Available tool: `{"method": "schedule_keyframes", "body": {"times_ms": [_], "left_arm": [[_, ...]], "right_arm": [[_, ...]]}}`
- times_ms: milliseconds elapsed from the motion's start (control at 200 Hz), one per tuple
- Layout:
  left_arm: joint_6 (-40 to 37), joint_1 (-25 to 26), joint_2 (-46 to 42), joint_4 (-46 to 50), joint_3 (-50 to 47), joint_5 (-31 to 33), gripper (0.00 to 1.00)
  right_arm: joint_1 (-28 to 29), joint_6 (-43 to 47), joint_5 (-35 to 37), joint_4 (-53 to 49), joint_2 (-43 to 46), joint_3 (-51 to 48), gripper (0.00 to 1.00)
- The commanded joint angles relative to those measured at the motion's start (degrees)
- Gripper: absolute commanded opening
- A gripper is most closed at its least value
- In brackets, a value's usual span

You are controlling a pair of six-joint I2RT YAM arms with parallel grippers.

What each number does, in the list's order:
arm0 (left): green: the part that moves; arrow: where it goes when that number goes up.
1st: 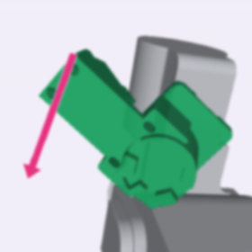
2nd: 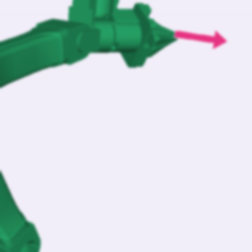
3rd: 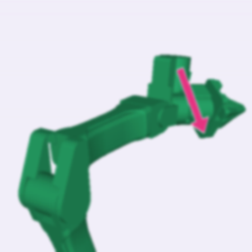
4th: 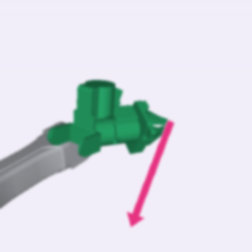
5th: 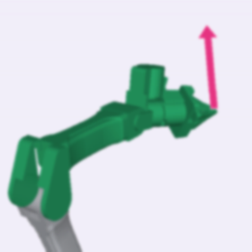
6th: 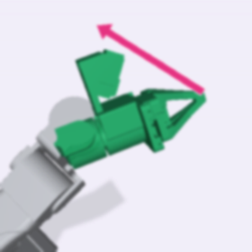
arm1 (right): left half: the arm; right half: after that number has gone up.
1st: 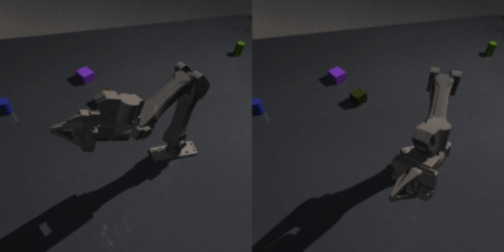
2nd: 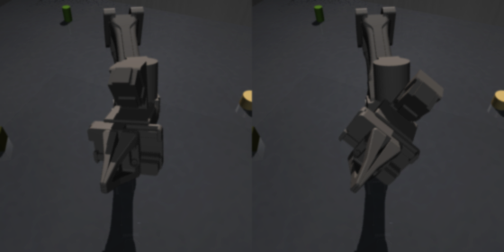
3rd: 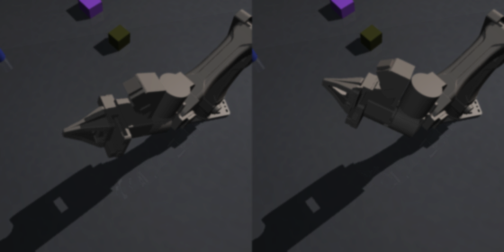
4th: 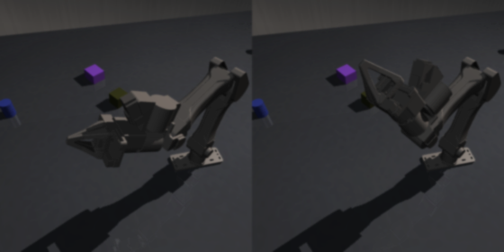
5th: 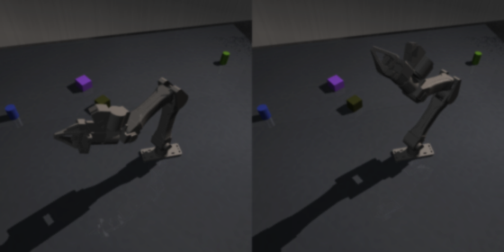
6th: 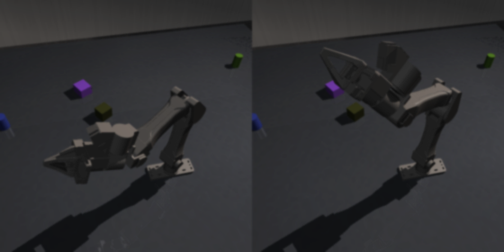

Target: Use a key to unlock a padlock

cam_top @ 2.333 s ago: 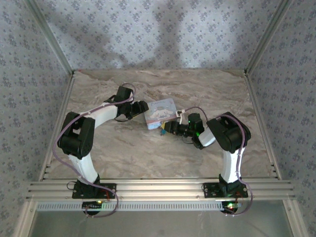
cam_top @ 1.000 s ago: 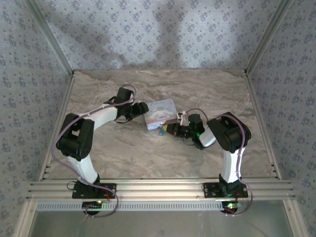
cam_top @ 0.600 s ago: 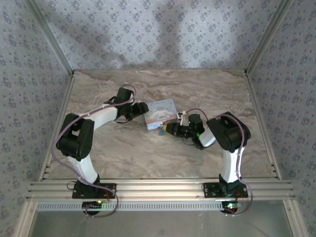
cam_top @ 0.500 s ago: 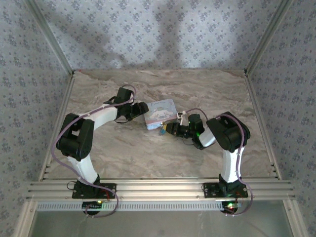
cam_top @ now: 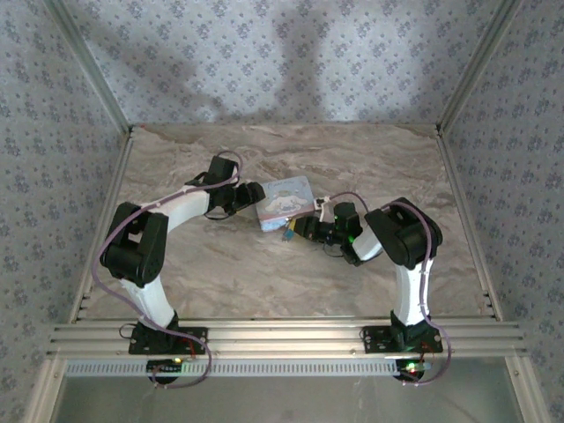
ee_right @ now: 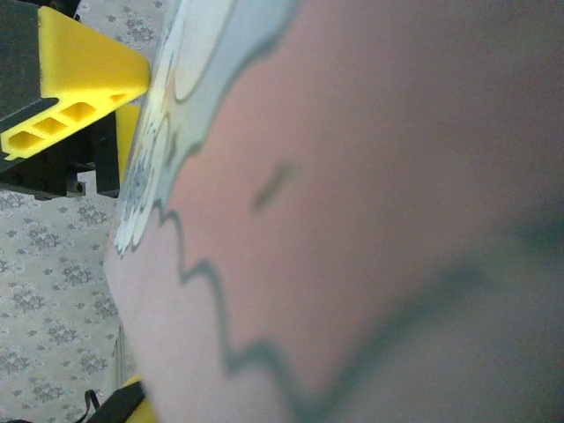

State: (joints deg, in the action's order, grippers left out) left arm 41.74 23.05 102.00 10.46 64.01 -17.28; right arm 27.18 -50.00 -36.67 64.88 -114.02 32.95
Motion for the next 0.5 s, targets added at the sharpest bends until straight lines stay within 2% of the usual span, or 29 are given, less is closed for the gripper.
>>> {"method": "schedule_keyframes", "body": {"times_ms": [0, 230, 495], "left_arm": [[0.19, 0.94, -0.47, 3.87, -1.54, 0.59, 0.71], [0.38, 0.92, -1.10, 3.86, -2.22, 1.28, 0.71], [1.01, 0.99, -2.41, 3.40, -4.11, 1.64, 0.71]], "right_arm": [[1.04, -0.92, 0.89, 0.46, -1.56, 1.09, 0.13], [0.49, -1.56, 3.00, 1.29, -0.11, -0.92, 0.04], [-0.29, -2.13, 5.39, 2.28, 4.07, -3.61, 0.01]]}}
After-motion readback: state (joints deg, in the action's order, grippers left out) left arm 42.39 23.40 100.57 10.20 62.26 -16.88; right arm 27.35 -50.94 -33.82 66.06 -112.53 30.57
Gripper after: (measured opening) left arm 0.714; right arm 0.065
